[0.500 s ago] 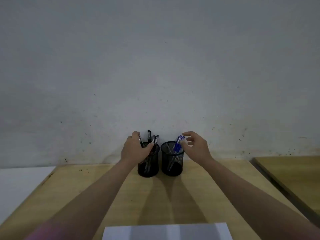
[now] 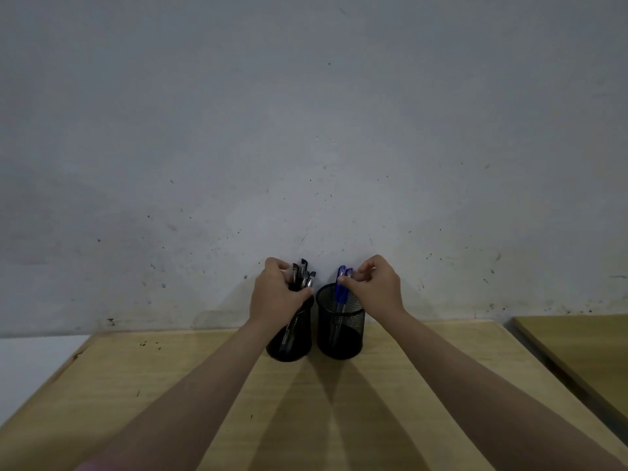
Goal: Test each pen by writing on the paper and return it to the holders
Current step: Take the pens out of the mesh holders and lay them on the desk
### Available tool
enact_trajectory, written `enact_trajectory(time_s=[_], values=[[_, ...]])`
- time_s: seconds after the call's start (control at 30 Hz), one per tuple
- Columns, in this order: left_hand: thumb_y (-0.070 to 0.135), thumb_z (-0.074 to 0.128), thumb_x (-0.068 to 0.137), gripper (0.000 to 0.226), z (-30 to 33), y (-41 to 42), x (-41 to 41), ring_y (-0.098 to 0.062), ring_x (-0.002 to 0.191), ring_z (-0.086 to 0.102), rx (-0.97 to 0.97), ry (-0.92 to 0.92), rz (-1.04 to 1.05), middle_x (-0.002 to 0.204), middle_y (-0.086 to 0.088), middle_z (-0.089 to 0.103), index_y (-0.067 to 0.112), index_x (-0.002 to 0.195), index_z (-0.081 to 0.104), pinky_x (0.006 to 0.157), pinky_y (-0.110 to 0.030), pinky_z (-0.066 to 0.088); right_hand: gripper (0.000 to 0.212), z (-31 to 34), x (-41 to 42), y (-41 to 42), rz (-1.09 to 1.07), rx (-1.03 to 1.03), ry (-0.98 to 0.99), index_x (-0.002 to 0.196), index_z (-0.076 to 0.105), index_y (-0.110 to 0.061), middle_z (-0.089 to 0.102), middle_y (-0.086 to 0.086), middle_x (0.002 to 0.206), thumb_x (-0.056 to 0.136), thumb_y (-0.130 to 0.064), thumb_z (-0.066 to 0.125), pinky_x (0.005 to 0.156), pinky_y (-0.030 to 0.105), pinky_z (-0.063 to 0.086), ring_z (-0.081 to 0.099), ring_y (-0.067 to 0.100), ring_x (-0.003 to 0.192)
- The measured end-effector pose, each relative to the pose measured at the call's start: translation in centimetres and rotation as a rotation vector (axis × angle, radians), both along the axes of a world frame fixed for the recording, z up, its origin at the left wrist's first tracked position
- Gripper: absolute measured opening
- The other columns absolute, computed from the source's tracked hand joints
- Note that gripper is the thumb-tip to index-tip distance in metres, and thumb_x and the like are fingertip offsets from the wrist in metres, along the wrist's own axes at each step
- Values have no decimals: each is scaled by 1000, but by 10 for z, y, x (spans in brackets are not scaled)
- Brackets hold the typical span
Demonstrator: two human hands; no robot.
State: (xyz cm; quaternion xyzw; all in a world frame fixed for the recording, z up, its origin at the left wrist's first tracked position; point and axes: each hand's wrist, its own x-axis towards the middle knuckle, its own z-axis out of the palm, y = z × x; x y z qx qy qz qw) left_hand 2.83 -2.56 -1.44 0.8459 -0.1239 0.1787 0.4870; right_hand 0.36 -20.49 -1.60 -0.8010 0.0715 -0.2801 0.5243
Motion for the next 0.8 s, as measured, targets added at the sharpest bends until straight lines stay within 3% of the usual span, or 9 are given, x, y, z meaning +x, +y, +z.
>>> enact_trajectory(time_s=[0.13,0.27,0.37,0.6,0.7,0.8], values=[[30,83,63,48,-1,-1,6,-15,76,63,33,29,-11,78,9,59,19,96,49,72,-36,55,41,-1,6,4,5,12,27,75,47,-20,67,3,71,64,-21,86,60,19,44,63,13,69],[33,81,63,27,-1,-1,11,-14,68,63,98,15,-32,73,7,65,27,76,58,68,-38,56,39,0,10,11,11,-53,76,76,54,-22,67,-1,71,60,-31,88,66,31,53,65,14,71],[37,80,63,24,-2,1,12,-14,63,63,105,9,-55,70,8,66,31,68,57,65,-39,56,28,0,14,16,65,-84,113,72,62,-27,68,-6,69,60,-35,87,73,37,57,68,13,72],[31,79,65,24,-3,1,15,-17,72,65,116,-2,-95,78,5,67,27,78,59,70,-39,56,18,3,15,16,125,-259,180,65,66,-30,67,-12,67,70,-41,79,75,37,56,66,12,72],[28,77,70,29,-2,1,16,-17,81,63,159,6,-147,87,2,66,20,95,62,75,-34,53,13,4,16,15,147,-302,195,72,68,-28,66,-12,68,71,-37,78,78,37,55,66,13,73],[28,72,76,24,-2,2,17,-20,83,62,197,24,-187,88,-1,65,18,96,62,73,-33,51,18,5,16,17,171,-330,216,81,71,-22,68,-8,70,73,-38,74,80,39,54,66,16,75]])
